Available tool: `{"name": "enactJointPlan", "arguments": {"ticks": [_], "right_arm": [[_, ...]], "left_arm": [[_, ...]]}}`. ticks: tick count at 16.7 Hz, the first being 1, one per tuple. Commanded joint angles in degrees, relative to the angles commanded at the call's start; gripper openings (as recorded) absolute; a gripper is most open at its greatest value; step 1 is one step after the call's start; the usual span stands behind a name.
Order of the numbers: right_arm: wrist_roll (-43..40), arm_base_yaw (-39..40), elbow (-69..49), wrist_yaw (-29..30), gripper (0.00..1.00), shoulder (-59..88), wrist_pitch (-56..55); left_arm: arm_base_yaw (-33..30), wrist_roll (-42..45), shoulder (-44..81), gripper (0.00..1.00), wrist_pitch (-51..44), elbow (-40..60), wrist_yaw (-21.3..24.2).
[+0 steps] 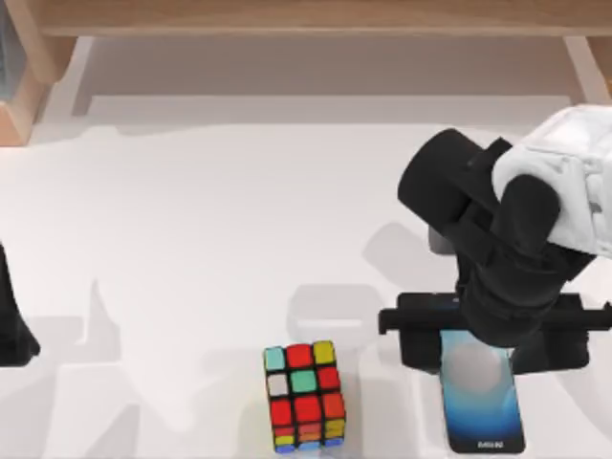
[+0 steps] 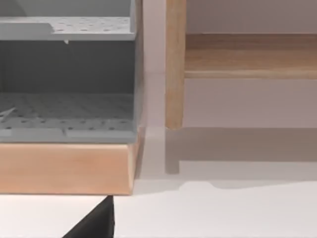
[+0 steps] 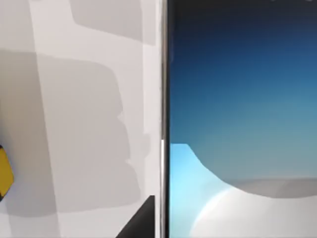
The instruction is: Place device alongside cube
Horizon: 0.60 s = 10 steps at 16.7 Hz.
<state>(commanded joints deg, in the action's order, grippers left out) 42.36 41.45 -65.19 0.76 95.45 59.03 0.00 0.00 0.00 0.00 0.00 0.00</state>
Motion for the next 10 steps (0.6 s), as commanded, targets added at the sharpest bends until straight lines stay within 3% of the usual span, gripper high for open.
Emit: {"name": "enactJointPlan", "arguments": {"ticks": [10], "right_arm": [[0.64, 0.89, 1.16, -3.99, 0.0, 1.96, -3.31]], "left_arm": [[0.0, 0.0, 0.0, 1.0, 0.0, 0.0, 0.0]]}}
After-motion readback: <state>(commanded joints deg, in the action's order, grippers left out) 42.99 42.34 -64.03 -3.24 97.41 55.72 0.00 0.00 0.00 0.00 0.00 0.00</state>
